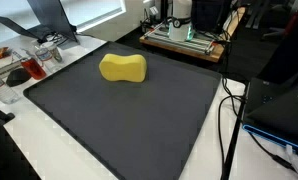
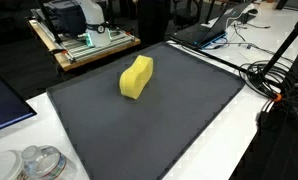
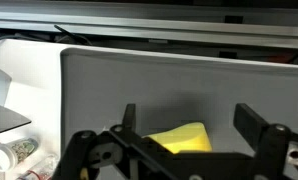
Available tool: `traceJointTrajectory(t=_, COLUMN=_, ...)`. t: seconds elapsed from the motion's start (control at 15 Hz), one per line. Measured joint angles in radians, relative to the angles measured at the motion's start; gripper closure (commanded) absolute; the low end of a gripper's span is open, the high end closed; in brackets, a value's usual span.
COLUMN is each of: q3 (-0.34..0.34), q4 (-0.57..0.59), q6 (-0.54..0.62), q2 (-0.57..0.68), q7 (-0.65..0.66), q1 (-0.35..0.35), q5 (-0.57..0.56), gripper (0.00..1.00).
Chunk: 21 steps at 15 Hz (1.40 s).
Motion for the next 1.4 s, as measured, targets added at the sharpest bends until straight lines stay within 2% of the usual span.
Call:
traceJointTrajectory(t=0.47, q3=-0.006, q4=-0.002, q6=0.017, q2=0.001, q7=-0.003, q1=0.006, q5=0.002, gripper=0.0)
traceJointTrajectory(t=0.8, q3=-0.094, q4=-0.083, q6=0.246, q2=-0.001, q7=-0.059, q1=0.029, q5=0.092, gripper=0.0)
traceJointTrajectory(t=1.27, q3=-0.187, q4=-0.357, q6=0.53, q2=-0.029, q7=-0.12, q1=0.041, q5=0.35, gripper=0.0)
traceJointTrajectory(t=1.4, q3=-0.215, q4=-0.374, q6=0.606, q2=-0.014, q7=-0.132, q1=0.043, q5=0.415, gripper=0.0)
